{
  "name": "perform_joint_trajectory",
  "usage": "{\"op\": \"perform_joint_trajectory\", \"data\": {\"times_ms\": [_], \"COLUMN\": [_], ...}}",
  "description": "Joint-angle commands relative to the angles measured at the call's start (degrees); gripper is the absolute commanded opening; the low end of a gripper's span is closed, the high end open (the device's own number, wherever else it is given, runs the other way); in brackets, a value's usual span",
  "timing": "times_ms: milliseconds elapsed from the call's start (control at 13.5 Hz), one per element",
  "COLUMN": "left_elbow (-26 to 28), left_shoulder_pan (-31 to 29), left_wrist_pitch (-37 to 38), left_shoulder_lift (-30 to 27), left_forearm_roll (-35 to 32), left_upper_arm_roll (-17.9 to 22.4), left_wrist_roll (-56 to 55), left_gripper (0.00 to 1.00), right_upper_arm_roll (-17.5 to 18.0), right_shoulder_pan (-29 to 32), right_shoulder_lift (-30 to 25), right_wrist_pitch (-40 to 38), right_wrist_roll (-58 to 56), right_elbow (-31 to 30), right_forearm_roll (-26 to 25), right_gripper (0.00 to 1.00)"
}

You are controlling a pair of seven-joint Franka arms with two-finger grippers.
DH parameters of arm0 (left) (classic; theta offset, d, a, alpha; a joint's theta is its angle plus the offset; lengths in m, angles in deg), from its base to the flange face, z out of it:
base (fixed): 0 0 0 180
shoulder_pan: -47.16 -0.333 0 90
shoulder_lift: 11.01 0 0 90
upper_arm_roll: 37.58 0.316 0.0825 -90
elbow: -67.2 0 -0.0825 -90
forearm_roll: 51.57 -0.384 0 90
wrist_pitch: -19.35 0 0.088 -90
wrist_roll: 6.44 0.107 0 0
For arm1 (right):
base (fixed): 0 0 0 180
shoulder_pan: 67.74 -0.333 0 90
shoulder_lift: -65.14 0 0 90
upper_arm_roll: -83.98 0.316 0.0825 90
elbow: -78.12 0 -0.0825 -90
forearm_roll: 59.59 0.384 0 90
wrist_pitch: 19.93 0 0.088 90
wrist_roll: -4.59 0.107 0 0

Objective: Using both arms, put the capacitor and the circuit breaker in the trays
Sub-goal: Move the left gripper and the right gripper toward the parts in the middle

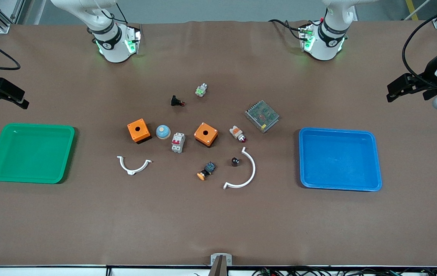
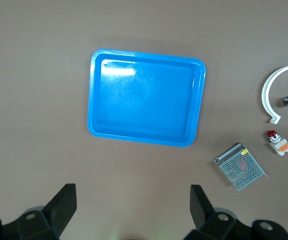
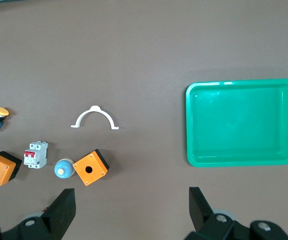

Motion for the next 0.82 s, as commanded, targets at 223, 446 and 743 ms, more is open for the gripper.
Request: {"op": "perform_joint_trajectory", "data": {"times_ms": [223, 446, 743], "left_elbow": [-1.1, -1.0, 0.5], "left_shoulder_pan": [0.3, 0.7, 8.2], "left_wrist_pitch": [0.8, -0.7, -9.9], "left_shoulder_lift": [0.6, 5.1, 11.7], "left_forearm_roll": [-0.6, -0.1, -0.8], "left_upper_arm_roll": [-0.4, -0.8, -1.5], "left_wrist_roll": [1.8, 1.1, -6.5], "left_gripper": [1.00, 1.00, 1.00], "right_upper_arm_roll": [0.6, 0.6, 0.6], "right_shoulder_pan": [0.7, 0.7, 0.6], "right_shoulder_lift": [0.7, 0.7, 1.0], "right_wrist_pitch": [-0.6, -0.6, -0.6], "right_wrist_roll": [0.5, 0.6, 0.6], "right_elbow": [1.4, 1.4, 1.4], "right_forearm_roll": [-0.7, -0.6, -0.4], "right_gripper": [1.00, 1.00, 1.00]}}
